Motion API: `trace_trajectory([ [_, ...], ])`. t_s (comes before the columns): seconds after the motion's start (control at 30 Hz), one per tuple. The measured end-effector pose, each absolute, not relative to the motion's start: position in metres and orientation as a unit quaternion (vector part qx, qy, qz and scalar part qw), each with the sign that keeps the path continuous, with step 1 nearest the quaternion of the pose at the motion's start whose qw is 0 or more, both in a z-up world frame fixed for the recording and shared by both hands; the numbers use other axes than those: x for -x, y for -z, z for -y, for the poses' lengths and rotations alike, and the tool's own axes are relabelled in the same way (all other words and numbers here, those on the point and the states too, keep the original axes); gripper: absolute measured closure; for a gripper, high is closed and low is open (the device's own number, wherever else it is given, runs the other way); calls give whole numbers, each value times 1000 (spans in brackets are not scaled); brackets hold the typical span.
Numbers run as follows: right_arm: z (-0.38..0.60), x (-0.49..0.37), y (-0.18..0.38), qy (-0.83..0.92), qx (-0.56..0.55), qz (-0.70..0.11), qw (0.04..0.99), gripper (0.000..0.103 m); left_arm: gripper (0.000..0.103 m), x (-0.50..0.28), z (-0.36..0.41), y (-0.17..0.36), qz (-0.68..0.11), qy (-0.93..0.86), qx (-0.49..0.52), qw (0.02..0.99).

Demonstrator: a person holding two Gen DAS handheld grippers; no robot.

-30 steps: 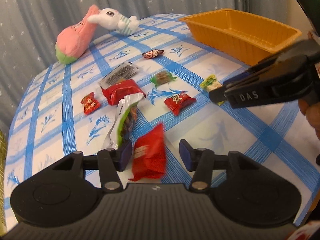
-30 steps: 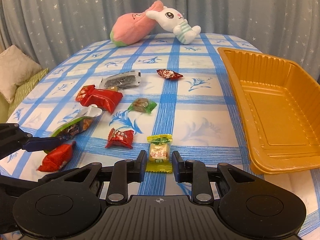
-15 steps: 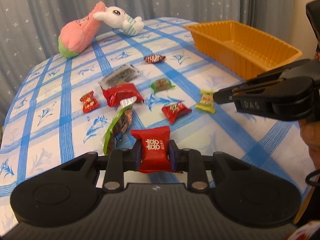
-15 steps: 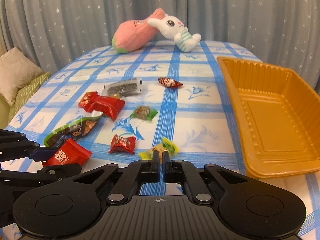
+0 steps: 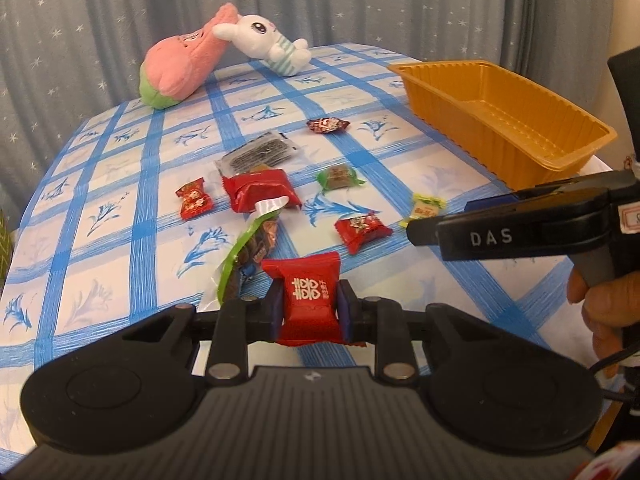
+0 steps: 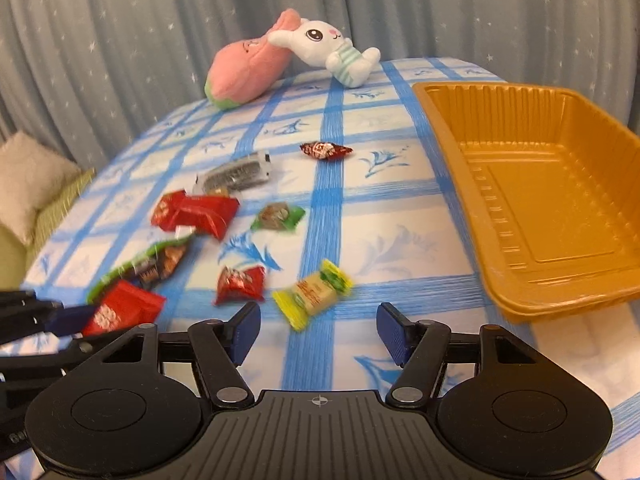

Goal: Organize snacks
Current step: 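Carry the red packet and yellow candy toward the orange tray with both grippers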

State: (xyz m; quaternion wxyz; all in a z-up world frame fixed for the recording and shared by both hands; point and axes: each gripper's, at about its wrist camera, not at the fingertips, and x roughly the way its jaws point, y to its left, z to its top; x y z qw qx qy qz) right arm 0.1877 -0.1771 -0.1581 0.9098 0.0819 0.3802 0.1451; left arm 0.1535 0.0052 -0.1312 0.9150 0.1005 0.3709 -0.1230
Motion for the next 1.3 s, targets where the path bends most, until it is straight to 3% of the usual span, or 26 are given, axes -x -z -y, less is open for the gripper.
trace_trajectory([
  [0.27,154,-203,163,-142,-48,-355,923,40,79,-160,-13,137,-377,115,-86,915],
  [0.5,143,-193,167,-133,21,-350,927,67,79,-160,-15,138,-378,116,-81,915],
  [0.63,143,-186,165,-132,27,-345,929,72,79,-159,-15,136,-374,117,-79,917],
  [1.3,178,-168,95,-111,15,-265,958,73,79,-160,17,89,-328,129,-61,934],
])
